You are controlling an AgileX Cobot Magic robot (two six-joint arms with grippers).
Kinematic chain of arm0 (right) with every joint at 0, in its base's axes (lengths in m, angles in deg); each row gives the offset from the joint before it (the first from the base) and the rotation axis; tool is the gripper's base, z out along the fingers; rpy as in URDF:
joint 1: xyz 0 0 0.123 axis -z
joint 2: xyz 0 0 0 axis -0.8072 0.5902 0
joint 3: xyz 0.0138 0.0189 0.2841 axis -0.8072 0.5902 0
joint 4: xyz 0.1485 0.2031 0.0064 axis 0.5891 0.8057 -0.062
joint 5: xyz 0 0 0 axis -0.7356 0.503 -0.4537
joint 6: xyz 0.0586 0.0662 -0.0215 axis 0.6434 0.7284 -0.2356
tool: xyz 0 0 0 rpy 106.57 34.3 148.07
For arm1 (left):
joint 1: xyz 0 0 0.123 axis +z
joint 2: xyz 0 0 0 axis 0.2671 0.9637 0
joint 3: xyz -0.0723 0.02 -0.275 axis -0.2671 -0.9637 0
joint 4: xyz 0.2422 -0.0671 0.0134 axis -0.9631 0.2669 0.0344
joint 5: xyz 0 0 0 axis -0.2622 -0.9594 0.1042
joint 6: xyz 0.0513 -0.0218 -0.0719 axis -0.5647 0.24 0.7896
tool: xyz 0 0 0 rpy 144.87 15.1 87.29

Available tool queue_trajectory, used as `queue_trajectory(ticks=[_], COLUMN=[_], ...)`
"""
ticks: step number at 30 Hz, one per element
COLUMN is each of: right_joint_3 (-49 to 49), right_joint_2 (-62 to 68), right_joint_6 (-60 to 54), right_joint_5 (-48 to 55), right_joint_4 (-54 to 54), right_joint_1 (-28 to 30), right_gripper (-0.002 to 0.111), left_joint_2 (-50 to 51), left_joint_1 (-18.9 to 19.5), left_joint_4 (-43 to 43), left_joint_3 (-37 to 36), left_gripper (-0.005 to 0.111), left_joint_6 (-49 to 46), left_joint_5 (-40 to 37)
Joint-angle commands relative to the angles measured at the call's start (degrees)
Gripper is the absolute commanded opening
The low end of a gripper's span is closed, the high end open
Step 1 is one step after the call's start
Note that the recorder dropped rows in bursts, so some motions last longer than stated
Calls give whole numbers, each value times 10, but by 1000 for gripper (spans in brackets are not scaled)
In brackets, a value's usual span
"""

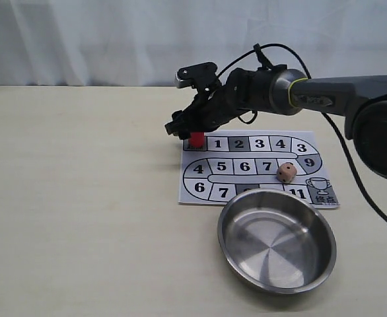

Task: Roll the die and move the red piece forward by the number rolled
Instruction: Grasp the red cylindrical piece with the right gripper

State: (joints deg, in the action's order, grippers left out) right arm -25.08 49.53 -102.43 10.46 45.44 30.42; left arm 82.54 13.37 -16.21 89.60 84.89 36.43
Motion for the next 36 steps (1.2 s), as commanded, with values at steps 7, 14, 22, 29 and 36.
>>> queue_trajectory(ticks=[7, 14, 22, 29, 36], right_joint_3=[-3, -3, -3, -4, -4], right_joint_2=[1, 1, 1, -3, -41], right_joint_6=[-3, -1, -1, -1, -1], right_joint_5=[7, 9, 26, 25, 34], right_joint_4=[-28, -28, -31, -31, -31], right_joint_1=[2, 2, 2, 2, 14], right_gripper=[72, 55, 11, 4, 4], left_joint_2=[0, 0, 0, 0, 0], left_joint_1=[-5, -5, -5, -5, -5], left_joint_4=[2, 2, 2, 2, 2], left_joint_3=[-1, -1, -1, -1, -1], left_gripper=[0, 0, 0, 0, 0], left_joint_6=[2, 2, 2, 2, 2], left_joint_5=[7, 7, 7, 7, 7])
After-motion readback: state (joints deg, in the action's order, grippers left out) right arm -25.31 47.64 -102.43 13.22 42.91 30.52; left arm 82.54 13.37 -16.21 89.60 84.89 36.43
